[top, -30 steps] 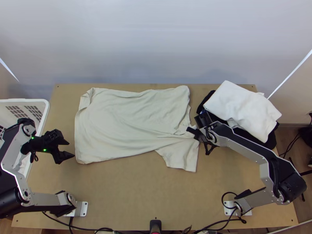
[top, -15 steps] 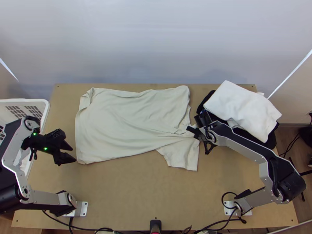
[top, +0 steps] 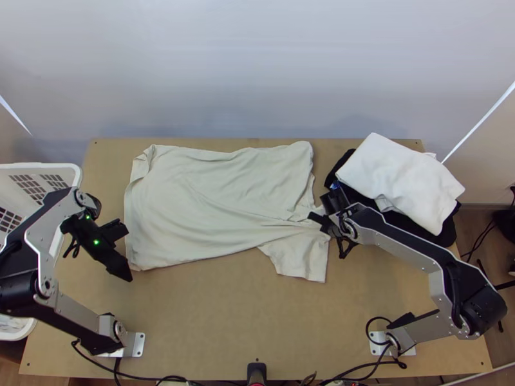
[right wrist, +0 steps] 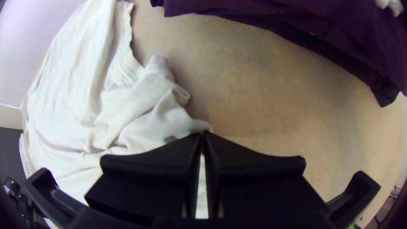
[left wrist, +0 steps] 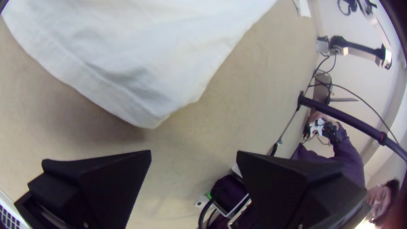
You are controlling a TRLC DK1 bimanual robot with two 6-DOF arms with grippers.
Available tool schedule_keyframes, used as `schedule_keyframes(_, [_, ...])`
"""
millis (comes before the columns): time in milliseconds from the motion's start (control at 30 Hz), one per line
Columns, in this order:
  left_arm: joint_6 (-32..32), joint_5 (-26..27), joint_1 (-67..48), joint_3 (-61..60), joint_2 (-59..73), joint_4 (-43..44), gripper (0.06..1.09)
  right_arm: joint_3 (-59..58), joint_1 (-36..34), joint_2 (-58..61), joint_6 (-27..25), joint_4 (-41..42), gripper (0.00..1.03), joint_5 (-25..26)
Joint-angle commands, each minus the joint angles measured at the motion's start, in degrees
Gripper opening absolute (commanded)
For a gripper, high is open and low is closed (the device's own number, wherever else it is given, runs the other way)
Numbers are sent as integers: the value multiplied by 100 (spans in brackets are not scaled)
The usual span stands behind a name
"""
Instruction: Fold the t-shirt
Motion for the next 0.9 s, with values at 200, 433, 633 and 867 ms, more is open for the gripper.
schedule_keyframes(200, [-1475, 1374, 308, 138, 295, 627, 103, -86, 95, -60, 40, -1, 3, 0])
schedule_keyframes(433, [-1853, 1444, 325, -38, 119, 909, 103, -94, 139, -78, 49, -1, 3, 0])
schedule_keyframes(633, [-1589, 1171, 475, -126, -75, 821, 103, -112, 139, -122, 49, -1, 3, 9])
schedule_keyframes(867, [-1238, 627, 439, -232, -136, 311, 103, -103, 139, -122, 49, -1, 3, 9])
